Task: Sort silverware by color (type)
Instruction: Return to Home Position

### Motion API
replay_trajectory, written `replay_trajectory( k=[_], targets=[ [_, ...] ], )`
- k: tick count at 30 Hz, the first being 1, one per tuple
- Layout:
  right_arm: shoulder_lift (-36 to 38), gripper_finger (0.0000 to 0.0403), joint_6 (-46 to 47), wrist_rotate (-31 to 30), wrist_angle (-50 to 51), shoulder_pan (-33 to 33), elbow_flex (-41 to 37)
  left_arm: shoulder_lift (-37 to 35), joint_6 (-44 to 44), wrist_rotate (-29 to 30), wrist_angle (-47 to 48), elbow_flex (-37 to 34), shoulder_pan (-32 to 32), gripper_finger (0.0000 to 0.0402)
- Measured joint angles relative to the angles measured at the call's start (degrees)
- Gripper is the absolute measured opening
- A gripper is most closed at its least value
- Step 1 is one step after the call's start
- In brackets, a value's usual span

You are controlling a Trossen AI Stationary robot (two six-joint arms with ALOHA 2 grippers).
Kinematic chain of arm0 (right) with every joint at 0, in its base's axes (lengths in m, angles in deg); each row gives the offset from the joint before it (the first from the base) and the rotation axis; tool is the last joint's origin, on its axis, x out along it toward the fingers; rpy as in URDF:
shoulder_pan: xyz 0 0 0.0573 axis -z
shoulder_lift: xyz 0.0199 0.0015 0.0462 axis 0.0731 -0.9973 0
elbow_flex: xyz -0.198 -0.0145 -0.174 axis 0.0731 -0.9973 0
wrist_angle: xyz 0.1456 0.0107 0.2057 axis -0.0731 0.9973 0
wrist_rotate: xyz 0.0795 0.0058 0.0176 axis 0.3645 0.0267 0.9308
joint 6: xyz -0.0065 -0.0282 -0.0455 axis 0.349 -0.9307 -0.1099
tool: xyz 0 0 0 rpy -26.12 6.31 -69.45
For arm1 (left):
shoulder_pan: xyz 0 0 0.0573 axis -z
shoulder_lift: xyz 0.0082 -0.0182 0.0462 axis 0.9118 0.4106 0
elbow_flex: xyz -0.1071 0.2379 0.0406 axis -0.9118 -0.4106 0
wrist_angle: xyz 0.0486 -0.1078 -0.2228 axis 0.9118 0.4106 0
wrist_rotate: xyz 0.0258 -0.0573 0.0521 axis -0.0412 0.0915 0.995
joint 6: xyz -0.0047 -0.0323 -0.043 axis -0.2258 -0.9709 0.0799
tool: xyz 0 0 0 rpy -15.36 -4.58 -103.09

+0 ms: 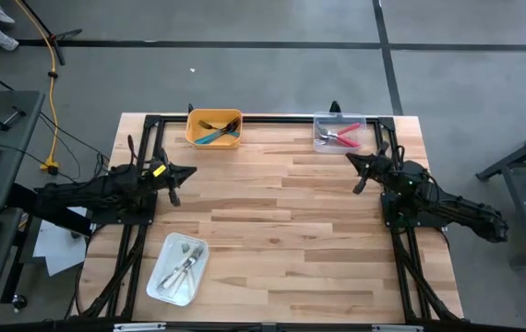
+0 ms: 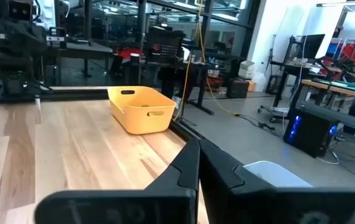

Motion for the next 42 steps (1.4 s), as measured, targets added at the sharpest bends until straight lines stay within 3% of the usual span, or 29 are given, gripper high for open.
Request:
replay_trajectory(
  k=[6,42],
  targets=[
    [0.00,0.0000,0.00,0.00,0.00,0.00,0.00,0.04,-5.97,0.02,3.37,0.00,0.13,0.0000],
    [-0.04,0.0000,0.00,0.07,0.02,0.00,-0.04,0.04,-3.59,0.06,3.33,0.00,0.15,0.0001]
  ],
)
